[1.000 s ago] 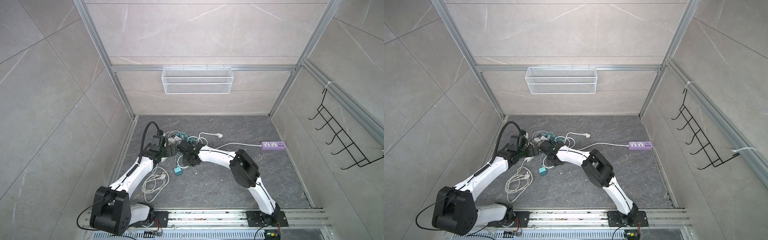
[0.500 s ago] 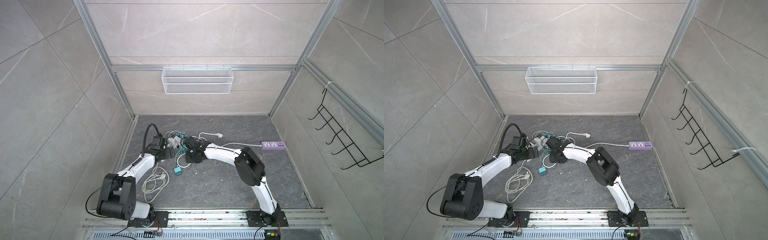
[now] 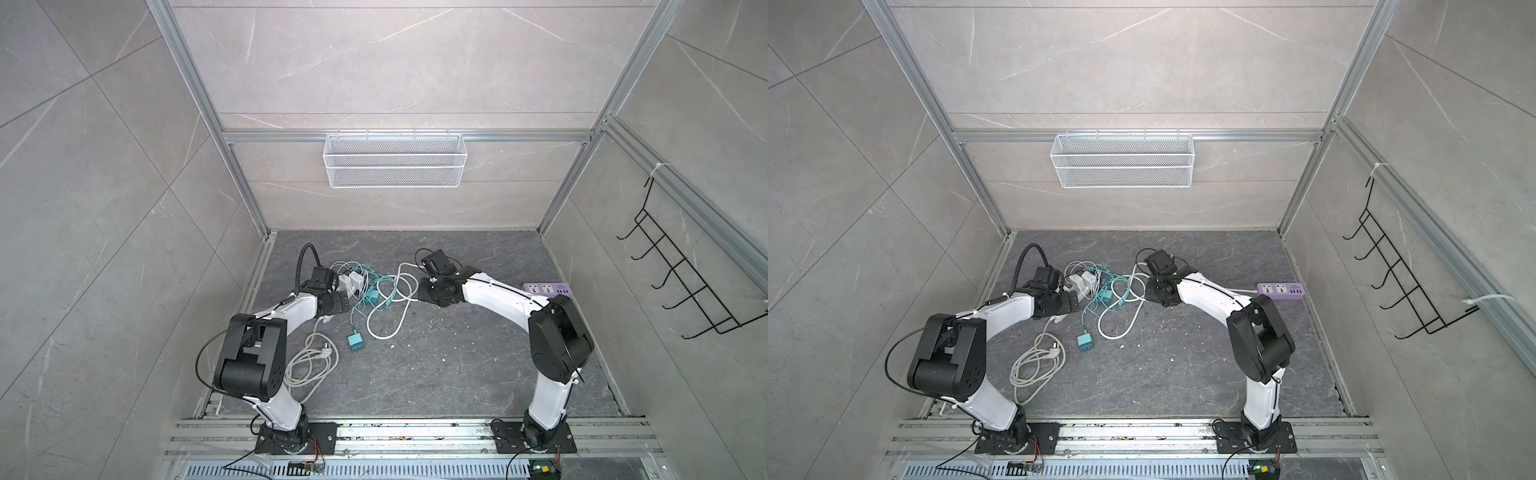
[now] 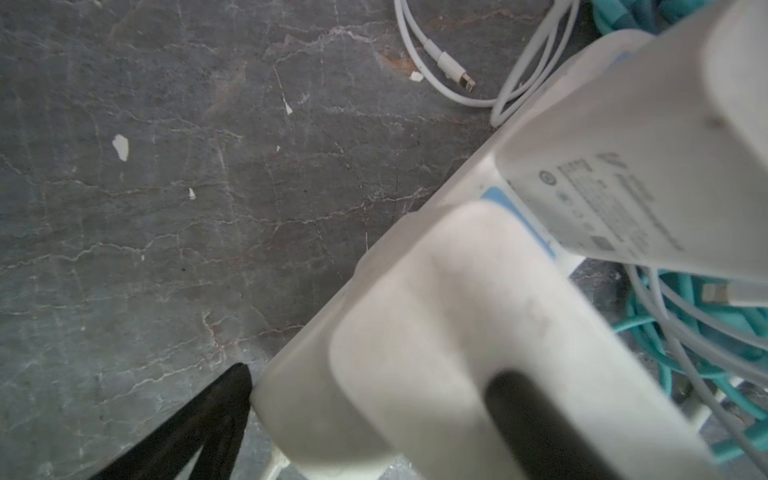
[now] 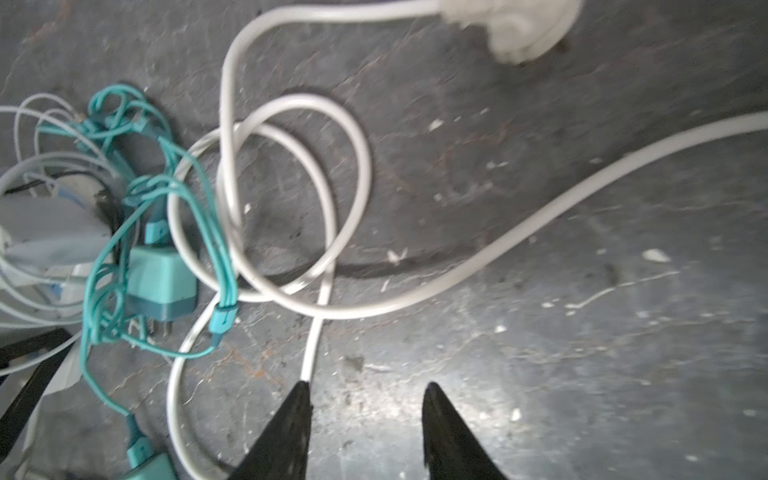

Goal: Insert the plug

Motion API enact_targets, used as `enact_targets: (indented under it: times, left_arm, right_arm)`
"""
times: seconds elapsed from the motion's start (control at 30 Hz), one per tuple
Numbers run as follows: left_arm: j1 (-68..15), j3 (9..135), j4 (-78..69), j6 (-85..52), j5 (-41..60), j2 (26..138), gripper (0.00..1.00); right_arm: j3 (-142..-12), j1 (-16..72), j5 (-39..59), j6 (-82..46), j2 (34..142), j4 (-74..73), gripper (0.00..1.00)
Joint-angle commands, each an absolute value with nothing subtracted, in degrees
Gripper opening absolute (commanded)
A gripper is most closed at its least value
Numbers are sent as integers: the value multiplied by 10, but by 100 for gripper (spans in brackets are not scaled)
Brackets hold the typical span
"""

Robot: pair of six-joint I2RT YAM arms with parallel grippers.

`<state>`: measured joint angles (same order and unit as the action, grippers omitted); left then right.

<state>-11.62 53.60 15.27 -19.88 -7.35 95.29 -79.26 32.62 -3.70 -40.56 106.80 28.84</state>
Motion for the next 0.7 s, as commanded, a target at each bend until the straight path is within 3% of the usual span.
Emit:
enact_targets:
  times: [0.0,0.33,0.67]
  left_arm:
    - [-114,562,148,-215,-67,978,100]
    - [-56,570,129,-245,-19,1012,100]
    - [-21,579,115,-242,44,1024,100]
  right_arm:
    - [-775,295,-91,-389,1064,316,47]
    - [-783,156,-108,-386,1113,314,47]
    - [-822,106,-124,-384,1156,340,46]
